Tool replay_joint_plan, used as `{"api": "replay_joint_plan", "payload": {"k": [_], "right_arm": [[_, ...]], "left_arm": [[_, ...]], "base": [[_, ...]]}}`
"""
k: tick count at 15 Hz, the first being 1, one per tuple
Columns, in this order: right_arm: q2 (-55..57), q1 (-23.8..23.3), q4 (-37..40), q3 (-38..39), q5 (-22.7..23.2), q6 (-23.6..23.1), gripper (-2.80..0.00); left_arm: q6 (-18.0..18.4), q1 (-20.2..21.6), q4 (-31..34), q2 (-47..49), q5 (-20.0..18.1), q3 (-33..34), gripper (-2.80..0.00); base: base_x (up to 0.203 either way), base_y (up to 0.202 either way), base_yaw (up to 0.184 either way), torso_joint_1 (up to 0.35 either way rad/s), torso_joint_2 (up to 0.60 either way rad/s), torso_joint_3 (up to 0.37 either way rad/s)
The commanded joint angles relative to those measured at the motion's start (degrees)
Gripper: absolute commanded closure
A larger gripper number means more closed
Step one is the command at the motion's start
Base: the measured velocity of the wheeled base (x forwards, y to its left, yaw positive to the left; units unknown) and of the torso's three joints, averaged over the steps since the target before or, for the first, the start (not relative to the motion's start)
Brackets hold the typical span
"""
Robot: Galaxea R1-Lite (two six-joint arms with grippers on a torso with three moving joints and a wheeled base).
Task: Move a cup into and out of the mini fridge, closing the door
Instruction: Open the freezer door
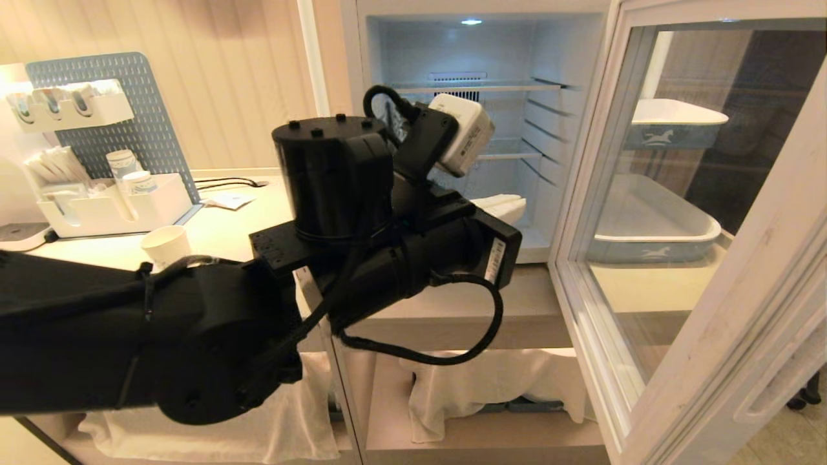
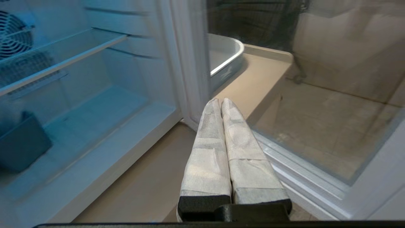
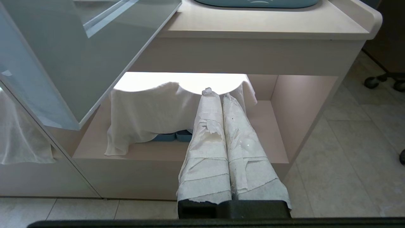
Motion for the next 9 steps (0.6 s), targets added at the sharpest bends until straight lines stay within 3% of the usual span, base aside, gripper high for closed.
{"api": "replay_joint_plan", "payload": {"k": [1,3,5,7,9], "right_arm": [[-0.01,0.02,0.03,0.0,0.03,-0.04,0.0],[-0.01,0.02,0.1,0.0,0.03,-0.04,0.0],[-0.01,0.02,0.03,0.0,0.03,-0.04,0.0],[-0.01,0.02,0.03,0.0,0.03,-0.05,0.0],[-0.01,0.02,0.05,0.0,0.03,-0.07,0.0]], "left_arm": [[-0.12,-0.26,-0.07,1.13,-0.11,-0.82,0.0],[-0.26,2.23,-0.03,-0.53,0.12,1.52,0.0],[-0.28,7.93,1.1,-4.21,-1.14,6.73,0.0],[-0.46,13.51,2.83,-6.43,-5.92,9.52,0.0],[-2.37,12.66,3.87,-6.5,-8.35,7.65,0.0]], "base": [[0.0,0.0,0.0,0.0,0.0,0.0],[0.0,0.0,0.0,0.0,0.0,0.0],[0.0,0.0,0.0,0.0,0.0,0.0],[0.0,0.0,0.0,0.0,0.0,0.0],[0.0,0.0,0.0,0.0,0.0,0.0]]}}
